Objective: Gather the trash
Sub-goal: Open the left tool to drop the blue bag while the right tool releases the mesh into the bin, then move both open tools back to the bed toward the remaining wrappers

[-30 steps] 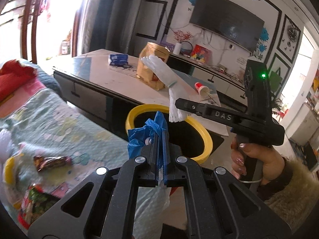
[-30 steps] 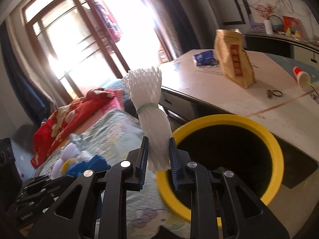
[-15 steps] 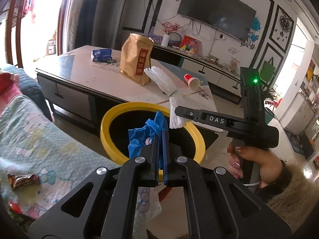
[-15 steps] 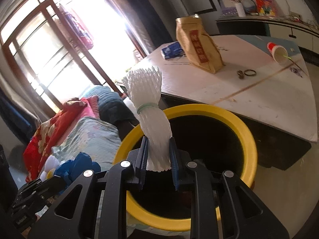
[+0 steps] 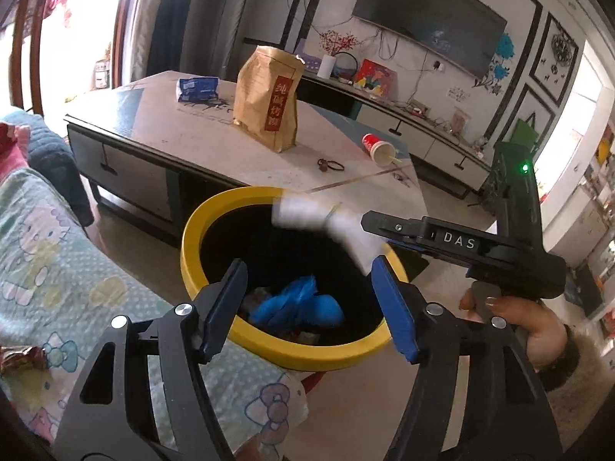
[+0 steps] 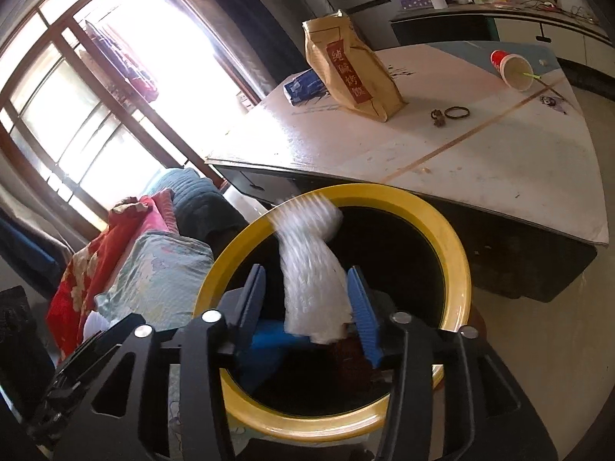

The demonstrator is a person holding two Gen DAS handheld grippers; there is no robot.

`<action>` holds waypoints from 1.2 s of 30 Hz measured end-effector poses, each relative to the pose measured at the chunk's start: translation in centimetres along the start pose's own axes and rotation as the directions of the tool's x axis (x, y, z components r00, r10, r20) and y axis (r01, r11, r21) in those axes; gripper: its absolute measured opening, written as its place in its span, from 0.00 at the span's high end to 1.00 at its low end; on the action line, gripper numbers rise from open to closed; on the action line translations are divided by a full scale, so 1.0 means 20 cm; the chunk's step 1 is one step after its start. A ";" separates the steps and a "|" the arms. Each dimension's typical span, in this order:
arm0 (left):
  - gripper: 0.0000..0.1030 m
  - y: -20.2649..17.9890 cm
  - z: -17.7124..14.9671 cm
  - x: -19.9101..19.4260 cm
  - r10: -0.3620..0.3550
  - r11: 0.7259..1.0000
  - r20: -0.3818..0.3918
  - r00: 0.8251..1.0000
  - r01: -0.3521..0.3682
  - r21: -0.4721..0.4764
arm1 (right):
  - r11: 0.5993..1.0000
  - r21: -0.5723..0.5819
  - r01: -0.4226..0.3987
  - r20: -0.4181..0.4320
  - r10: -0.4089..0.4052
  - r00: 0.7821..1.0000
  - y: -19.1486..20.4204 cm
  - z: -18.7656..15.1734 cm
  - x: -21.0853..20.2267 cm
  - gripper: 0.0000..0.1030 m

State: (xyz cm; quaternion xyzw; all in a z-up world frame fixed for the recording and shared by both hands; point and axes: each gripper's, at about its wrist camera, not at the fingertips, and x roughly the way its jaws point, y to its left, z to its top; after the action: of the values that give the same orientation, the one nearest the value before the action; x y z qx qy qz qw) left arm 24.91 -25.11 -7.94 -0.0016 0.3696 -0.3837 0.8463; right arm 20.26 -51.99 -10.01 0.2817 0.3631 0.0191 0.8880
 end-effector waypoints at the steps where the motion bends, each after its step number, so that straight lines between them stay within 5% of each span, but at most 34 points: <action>1: 0.32 0.01 0.00 -0.01 0.003 1.000 0.005 1.000 -0.003 -0.002 | 1.000 -0.007 0.007 0.005 -0.007 1.000 0.01 0.00 -0.01 0.53; 3: 0.17 0.02 0.00 -0.04 0.019 1.000 0.028 0.999 -0.018 -0.011 | 0.999 -0.025 0.021 0.014 -0.020 1.000 0.03 0.00 -0.02 0.50; 6: 0.11 0.04 0.01 -0.09 0.030 0.999 0.052 0.998 -0.028 -0.031 | 0.997 -0.070 0.046 0.036 -0.044 0.998 0.09 -0.01 -0.04 0.47; 36: 0.11 0.29 -0.03 -0.66 0.265 0.956 0.232 0.936 -0.224 -0.187 | 0.953 -0.304 -0.002 0.084 0.028 0.996 0.63 -0.12 -0.16 0.31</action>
State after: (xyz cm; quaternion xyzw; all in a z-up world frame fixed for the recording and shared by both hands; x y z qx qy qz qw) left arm 22.47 -12.26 -1.78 -0.0716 0.2844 -0.2414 0.9250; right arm 18.46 -41.02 -3.03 0.1454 0.3145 0.0689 0.9355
